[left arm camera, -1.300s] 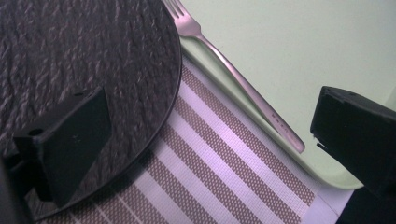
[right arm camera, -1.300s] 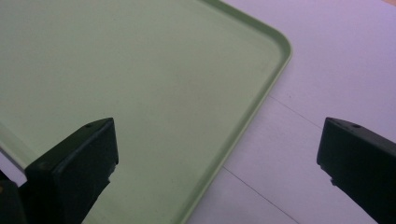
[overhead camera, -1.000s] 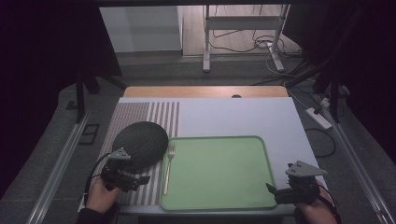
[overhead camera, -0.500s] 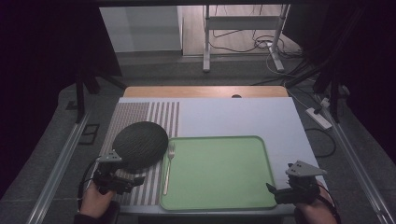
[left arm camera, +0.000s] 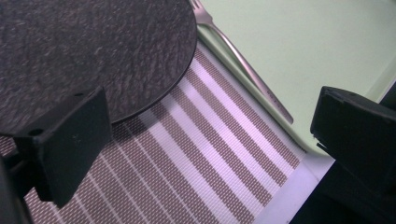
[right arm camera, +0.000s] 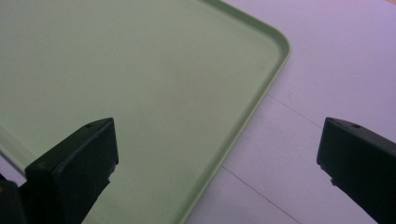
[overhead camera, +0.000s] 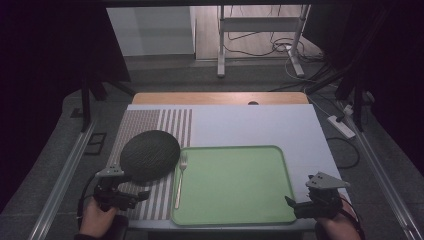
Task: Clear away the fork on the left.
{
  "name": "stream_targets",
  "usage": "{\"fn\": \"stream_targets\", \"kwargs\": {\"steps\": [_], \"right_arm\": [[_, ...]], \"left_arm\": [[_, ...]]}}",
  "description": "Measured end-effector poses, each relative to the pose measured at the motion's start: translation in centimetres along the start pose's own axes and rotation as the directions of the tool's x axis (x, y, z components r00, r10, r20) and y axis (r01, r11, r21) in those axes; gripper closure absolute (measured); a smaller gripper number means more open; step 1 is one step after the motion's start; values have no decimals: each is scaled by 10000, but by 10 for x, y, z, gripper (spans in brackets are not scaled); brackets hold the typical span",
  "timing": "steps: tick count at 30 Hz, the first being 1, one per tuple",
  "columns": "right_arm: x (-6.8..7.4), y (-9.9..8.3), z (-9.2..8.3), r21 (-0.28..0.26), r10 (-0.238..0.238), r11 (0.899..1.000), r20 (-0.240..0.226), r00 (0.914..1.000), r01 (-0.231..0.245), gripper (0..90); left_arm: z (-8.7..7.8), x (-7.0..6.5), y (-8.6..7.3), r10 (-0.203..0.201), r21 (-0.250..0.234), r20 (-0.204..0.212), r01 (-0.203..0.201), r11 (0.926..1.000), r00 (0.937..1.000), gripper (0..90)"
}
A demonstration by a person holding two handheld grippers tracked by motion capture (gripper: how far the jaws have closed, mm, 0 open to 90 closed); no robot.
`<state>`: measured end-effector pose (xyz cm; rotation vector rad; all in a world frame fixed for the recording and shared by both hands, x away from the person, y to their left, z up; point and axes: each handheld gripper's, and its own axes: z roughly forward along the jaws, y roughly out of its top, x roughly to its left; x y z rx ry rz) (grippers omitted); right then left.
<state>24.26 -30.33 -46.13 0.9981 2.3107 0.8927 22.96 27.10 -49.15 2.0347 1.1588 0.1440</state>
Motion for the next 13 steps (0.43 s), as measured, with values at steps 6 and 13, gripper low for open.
{"fn": "stream_targets", "kwargs": {"steps": [6, 13], "right_arm": [[1, 0, 0, -25, -36, 10000, -2, 10000, 36, 0], [0, 0, 1, 36, -84, 10000, -1, 10000, 84, 0]], "left_arm": [[-4, 2, -4, -76, 26, -150, 77, 10000, 9999, 0], [-6, 3, -6, -93, 16, -119, 94, 10000, 9999, 0]]}}
